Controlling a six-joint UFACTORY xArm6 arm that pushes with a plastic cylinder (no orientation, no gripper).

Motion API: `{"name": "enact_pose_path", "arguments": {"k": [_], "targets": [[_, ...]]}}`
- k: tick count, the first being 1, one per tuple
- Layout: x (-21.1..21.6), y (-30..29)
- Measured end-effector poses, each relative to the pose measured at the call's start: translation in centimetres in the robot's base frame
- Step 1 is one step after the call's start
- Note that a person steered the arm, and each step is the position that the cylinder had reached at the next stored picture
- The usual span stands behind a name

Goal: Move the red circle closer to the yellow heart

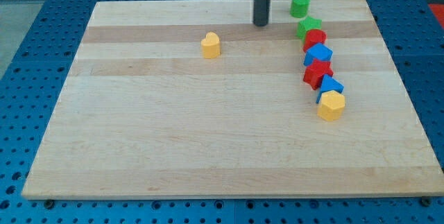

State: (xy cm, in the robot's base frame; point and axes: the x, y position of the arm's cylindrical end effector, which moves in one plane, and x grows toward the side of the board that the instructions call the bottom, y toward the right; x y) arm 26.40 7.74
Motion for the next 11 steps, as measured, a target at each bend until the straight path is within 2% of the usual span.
{"name": "enact_pose_path", "arguments": {"k": [4,5,6,9,11], "targets": [[0.9,15.0],[4.7,17.1],[7.0,15.9],[7.1,2.3],[7.1,-1.5]]}}
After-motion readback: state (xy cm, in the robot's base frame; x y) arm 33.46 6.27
